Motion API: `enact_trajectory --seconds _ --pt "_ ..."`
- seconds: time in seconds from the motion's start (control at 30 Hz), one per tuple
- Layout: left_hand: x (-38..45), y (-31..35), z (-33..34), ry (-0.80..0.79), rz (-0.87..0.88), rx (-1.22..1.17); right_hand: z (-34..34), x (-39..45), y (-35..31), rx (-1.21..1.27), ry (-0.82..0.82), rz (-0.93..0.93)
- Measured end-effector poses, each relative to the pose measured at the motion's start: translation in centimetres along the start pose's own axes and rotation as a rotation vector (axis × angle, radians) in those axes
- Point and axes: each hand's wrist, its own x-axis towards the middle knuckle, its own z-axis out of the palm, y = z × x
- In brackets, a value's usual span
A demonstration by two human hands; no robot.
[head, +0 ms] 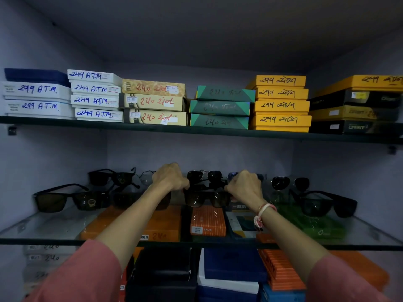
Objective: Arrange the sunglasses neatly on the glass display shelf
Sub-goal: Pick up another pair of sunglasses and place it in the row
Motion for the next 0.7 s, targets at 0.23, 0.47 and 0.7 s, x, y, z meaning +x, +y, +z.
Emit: enact_trajectory --seconds 0.23,0.47,0.7 --pt "0.3 -0.4 -0.2 -0.05 -0.048 -0.001 -1.0 0.9 0.4 -0.067 -0.091 -0.033" --pt "1.4 -0.7 -0.7 -0.081 -0.025 0.063 -0.5 6.3 0.2 -0.135 -0.135 -0.217" --pt "1.8 -1.1 -0.9 -0.111 -0.012 0.088 3.0 9.3 1.4 -0.315 -0.394 -0.285"
